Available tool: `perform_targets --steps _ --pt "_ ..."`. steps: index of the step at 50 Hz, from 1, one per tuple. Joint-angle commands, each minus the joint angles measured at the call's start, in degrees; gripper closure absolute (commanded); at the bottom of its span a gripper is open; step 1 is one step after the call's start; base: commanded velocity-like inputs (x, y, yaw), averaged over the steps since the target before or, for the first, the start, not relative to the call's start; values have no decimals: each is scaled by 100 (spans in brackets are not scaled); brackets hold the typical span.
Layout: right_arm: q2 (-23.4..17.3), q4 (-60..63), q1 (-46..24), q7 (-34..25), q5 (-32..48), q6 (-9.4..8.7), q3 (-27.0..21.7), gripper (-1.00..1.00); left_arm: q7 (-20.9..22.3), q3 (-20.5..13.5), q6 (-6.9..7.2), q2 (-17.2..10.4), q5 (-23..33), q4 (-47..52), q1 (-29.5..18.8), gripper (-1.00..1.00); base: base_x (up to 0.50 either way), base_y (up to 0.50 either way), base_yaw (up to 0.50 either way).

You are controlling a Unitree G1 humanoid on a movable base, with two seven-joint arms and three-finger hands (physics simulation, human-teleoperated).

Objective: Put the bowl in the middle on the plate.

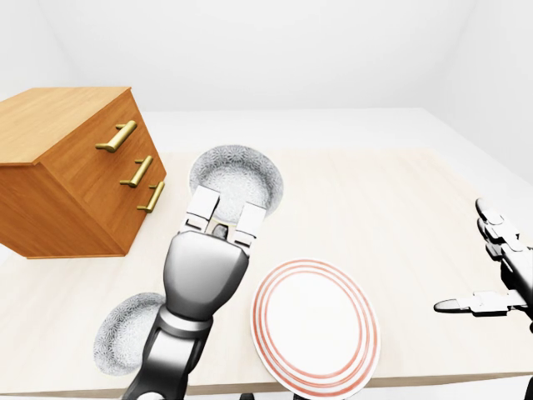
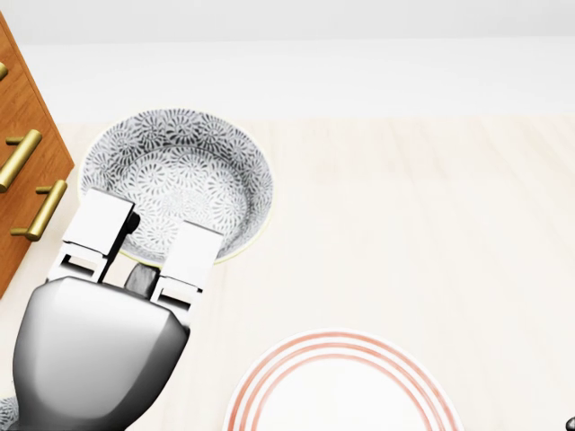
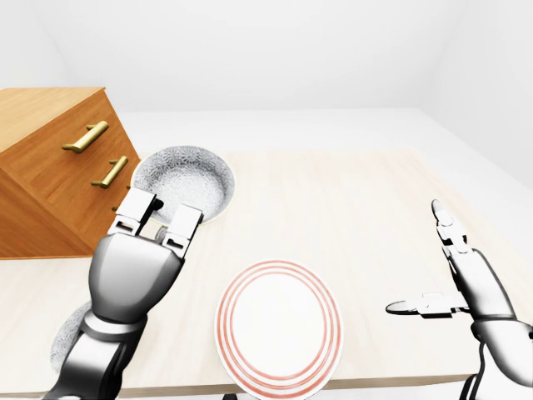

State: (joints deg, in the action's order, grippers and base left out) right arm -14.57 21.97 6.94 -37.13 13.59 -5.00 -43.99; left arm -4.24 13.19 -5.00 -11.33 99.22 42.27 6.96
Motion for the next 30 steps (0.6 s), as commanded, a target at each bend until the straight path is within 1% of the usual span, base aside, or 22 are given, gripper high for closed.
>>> perform_targets --steps 1,6,8,9,10,13,14,20,23,25,30 --pt "-7 19 -4 -8 -4 0 -2 -100 -146 -4 0 31 38 -348 -230 100 0 0 0" --pt "-11 10 -9 -11 -3 0 -3 -100 -162 32 0 103 42 -685 -407 100 0 0 0" --pt "-8 -30 -7 5 4 0 8 -100 -59 -7 0 207 -147 -954 -554 100 0 0 0" --pt "-8 -33 -8 7 1 0 10 -100 -63 14 0 207 -123 -1004 -586 100 0 0 0" --pt "-16 3 -12 -11 -10 0 2 -100 -159 102 0 201 18 -1065 -623 100 0 0 0" --pt "-15 -39 -13 3 -5 0 12 -100 -152 190 0 235 41 -1172 -699 100 0 0 0" --pt "-20 -69 -20 12 -10 0 17 -100 -114 224 0 288 -12 -1227 -742 100 0 0 0" --pt "-43 -23 -43 5 3 0 34 -100 -7 361 0 317 -77 -1215 -740 100 0 0 0" --pt "-69 -105 -82 42 24 0 80 -100 -152 465 0 318 48 -1334 -724 100 0 0 0" --pt "-84 -106 -87 40 -6 0 78 -100 -325 572 0 294 236 -1491 -748 100 0 0 0" --pt "-72 -48 -54 13 -41 0 43 -100 -331 696 0 280 274 -1518 -707 100 0 0 0"
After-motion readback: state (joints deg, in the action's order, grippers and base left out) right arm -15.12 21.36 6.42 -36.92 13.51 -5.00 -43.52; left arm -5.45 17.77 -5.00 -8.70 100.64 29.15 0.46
